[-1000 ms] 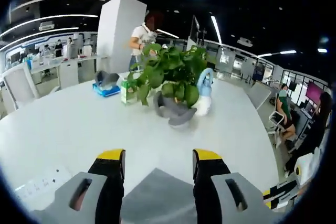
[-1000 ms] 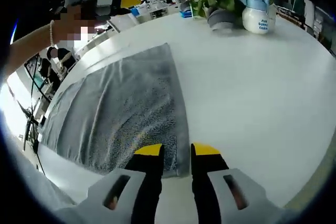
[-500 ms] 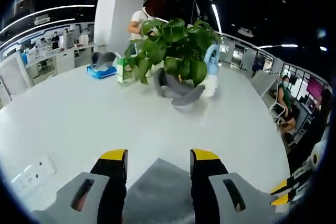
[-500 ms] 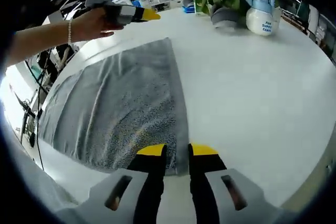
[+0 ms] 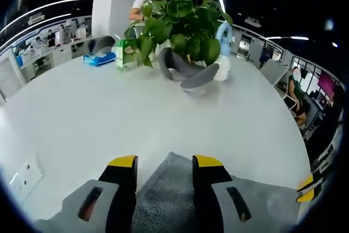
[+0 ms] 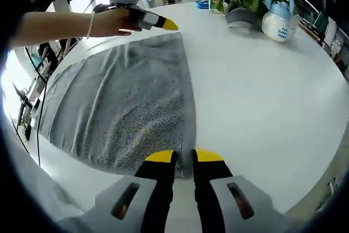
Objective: Fold the towel on the table until its edges align and the towel forms a compact rectangular stack.
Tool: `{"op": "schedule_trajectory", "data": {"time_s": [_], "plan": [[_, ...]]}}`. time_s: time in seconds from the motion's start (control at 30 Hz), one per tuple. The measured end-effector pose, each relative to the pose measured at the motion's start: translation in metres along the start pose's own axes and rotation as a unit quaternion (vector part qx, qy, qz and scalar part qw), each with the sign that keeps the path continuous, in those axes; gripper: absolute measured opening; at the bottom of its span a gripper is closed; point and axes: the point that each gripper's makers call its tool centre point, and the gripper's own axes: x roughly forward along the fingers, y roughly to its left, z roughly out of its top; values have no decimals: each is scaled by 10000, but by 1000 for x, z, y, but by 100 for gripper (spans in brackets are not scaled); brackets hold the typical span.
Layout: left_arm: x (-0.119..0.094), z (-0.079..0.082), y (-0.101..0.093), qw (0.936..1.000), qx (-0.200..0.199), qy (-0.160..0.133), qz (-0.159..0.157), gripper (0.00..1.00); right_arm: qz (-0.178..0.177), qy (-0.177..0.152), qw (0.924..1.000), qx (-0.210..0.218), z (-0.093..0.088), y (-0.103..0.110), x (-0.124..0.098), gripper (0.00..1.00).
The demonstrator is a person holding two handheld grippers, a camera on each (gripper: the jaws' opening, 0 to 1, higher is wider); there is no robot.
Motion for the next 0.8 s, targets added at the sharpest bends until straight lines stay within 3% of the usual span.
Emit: {"op": "schedule_trajectory", "data": {"time_s": [0.27,0.8], "plan": [[10,-2,-10,9997,114,77,-187,32,-40,64,10000,-19,-2,-2,1,9],[12,-13,-7,9988,379,294,-67,14,-85,109,9996,-256,0,2,4,7]]}}
